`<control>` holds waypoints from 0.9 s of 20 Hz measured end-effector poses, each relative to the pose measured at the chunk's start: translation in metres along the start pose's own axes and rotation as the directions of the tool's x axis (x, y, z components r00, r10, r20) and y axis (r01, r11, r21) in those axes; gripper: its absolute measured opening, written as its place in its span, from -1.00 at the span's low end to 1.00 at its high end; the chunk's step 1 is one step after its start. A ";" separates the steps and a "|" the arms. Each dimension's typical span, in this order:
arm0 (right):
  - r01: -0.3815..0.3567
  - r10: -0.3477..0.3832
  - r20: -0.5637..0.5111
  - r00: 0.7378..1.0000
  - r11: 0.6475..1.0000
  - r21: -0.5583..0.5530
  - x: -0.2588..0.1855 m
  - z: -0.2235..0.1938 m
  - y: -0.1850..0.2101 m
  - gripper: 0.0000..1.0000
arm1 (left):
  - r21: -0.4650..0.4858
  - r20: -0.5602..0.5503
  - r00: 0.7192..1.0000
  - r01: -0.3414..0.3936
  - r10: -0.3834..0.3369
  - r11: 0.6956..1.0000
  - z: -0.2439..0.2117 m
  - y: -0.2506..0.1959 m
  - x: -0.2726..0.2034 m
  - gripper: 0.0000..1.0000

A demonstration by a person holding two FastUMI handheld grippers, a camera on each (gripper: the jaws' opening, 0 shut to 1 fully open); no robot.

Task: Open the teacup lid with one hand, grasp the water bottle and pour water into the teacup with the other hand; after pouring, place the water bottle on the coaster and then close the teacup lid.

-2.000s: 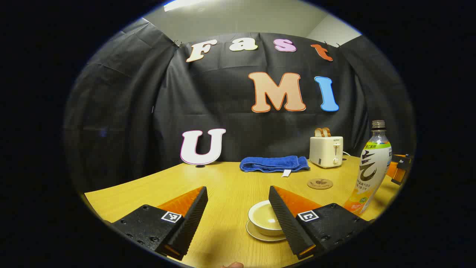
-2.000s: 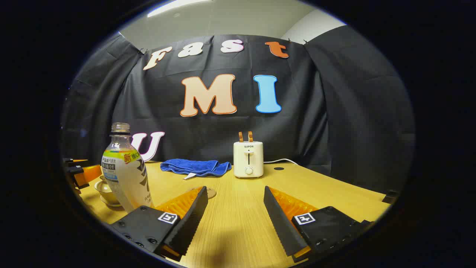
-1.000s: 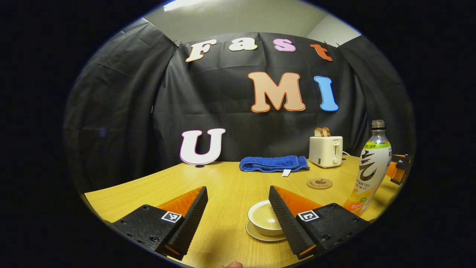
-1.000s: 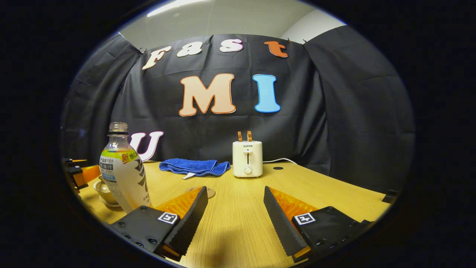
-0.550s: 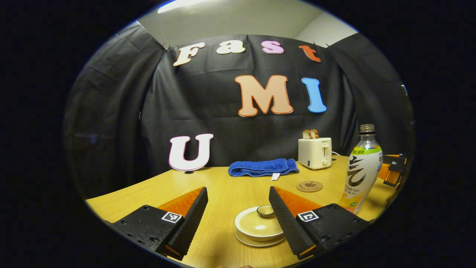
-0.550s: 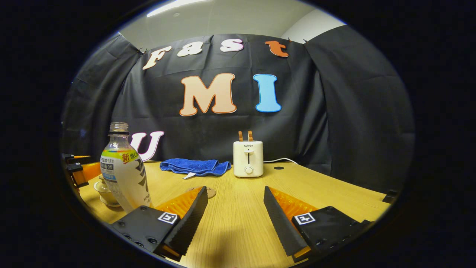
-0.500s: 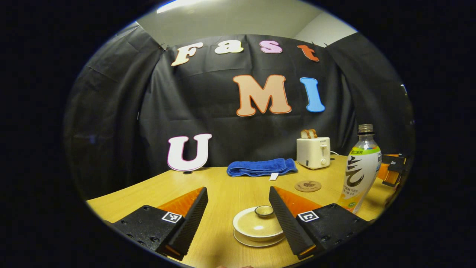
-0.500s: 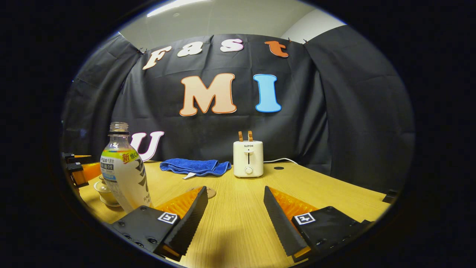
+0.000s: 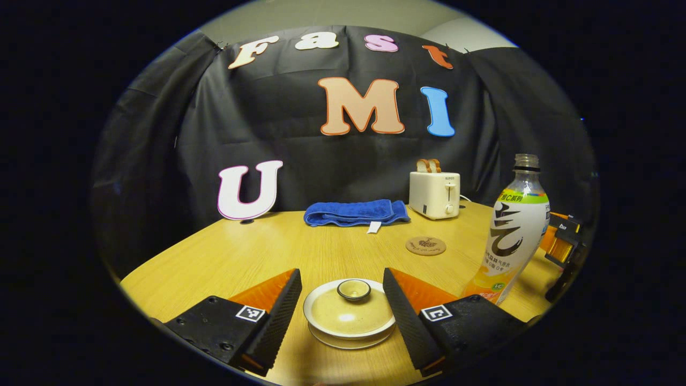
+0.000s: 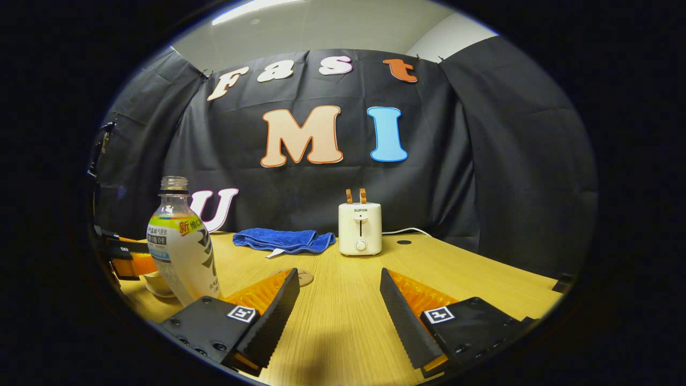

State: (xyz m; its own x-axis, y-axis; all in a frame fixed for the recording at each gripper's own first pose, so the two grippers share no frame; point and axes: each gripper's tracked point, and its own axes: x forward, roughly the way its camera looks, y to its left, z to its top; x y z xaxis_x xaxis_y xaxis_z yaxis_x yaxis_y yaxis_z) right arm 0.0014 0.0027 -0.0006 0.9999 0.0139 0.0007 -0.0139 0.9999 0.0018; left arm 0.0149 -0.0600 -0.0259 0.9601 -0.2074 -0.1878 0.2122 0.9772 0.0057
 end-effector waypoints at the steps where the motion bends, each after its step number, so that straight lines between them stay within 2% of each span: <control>1: -0.001 0.001 0.000 1.000 1.000 0.000 0.000 0.000 0.000 0.94 | 0.000 -0.010 1.000 0.002 -0.002 1.000 -0.002 -0.001 0.003 0.73; 2: -0.003 0.003 0.000 1.000 1.000 0.000 0.001 0.000 0.001 0.87 | 0.002 -0.017 1.000 0.000 0.000 1.000 -0.003 -0.001 0.004 0.70; 3: -0.004 0.004 0.000 1.000 1.000 0.000 0.001 -0.001 0.001 0.94 | 0.004 -0.025 1.000 0.000 0.000 1.000 -0.004 -0.001 0.005 0.60; 6: -0.009 0.009 0.000 1.000 1.000 0.000 0.001 -0.001 0.001 0.94 | 0.005 -0.030 0.999 0.011 -0.011 1.000 -0.003 -0.006 0.008 0.43; 7: -0.011 0.011 0.000 1.000 1.000 0.000 0.002 -0.001 0.002 0.87 | 0.003 -0.032 0.999 0.011 -0.011 1.000 -0.004 -0.007 0.009 0.28; 12: -0.016 0.016 -0.001 1.000 1.000 0.000 0.004 -0.002 0.003 0.94 | 0.007 -0.030 1.000 0.003 -0.002 1.000 -0.002 -0.004 0.014 -0.02; 15: -0.019 0.019 0.000 1.000 1.000 0.000 0.006 -0.002 0.005 0.94 | 0.010 -0.027 1.000 0.008 -0.008 1.000 -0.002 -0.007 0.018 -0.31; 18: -0.032 0.032 0.000 0.999 0.999 0.000 0.005 -0.002 0.007 0.94 | 0.018 -0.027 1.000 0.016 -0.016 1.000 0.000 -0.008 0.016 -0.45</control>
State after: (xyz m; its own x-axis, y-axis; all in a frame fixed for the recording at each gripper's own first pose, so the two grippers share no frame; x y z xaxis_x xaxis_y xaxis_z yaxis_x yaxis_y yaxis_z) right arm 0.0066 0.0102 -0.0024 0.9989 0.0460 0.0008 -0.0460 0.9989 0.0017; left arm 0.0289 -0.0707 -0.0291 0.9512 -0.2214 -0.2147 0.2309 0.9728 0.0199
